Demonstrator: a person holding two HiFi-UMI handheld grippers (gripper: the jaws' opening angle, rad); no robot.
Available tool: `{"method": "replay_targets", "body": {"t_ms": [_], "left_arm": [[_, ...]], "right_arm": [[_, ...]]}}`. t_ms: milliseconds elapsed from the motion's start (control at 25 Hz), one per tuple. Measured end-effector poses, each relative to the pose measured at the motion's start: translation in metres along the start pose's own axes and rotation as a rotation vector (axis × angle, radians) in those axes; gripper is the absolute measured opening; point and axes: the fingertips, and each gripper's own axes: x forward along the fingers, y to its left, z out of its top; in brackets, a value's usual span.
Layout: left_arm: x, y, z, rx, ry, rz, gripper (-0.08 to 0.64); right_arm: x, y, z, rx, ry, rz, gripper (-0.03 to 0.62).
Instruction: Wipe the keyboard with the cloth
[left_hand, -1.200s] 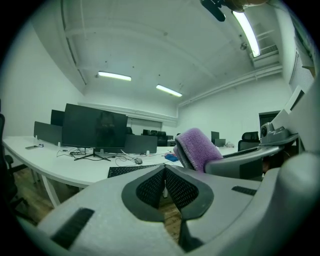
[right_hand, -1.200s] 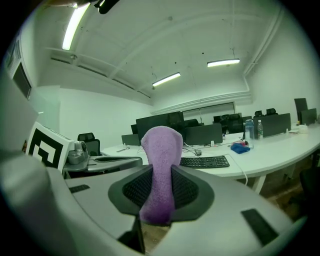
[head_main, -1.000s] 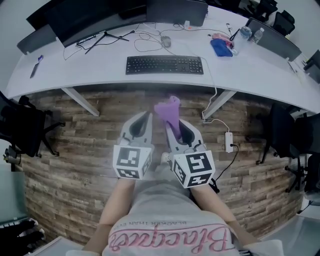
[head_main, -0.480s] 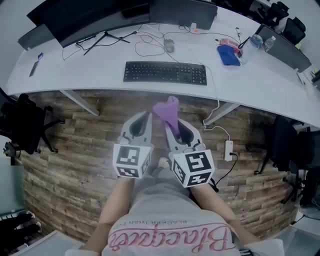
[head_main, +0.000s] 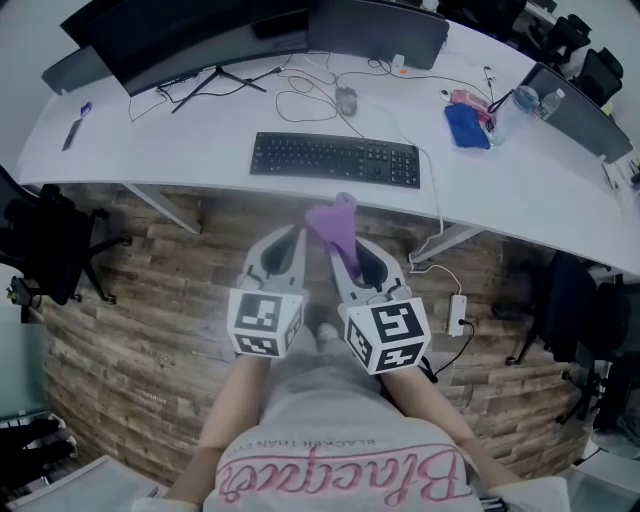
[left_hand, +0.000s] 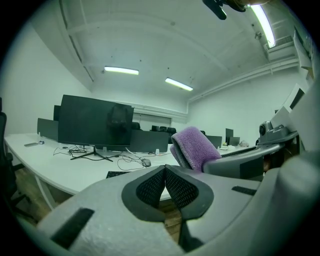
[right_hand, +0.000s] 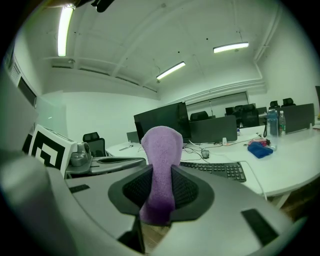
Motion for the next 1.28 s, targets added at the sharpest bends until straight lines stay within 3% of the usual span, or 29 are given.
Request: {"method": "replay_targets", "body": {"t_ms": [680, 1280], "left_arm": [[0.076, 0.111, 0.027, -0.033, -0.015, 0.037, 0.006], [0.127, 0.245, 0.025, -0.142, 0.002, 0.121, 0.006]], "right_arm": [[0.123, -0.013, 0.034, 0.009, 0.021, 0.016, 0.089], [0.263, -0.007, 0.057, -0.010, 0.096, 0.045, 0.089]]}}
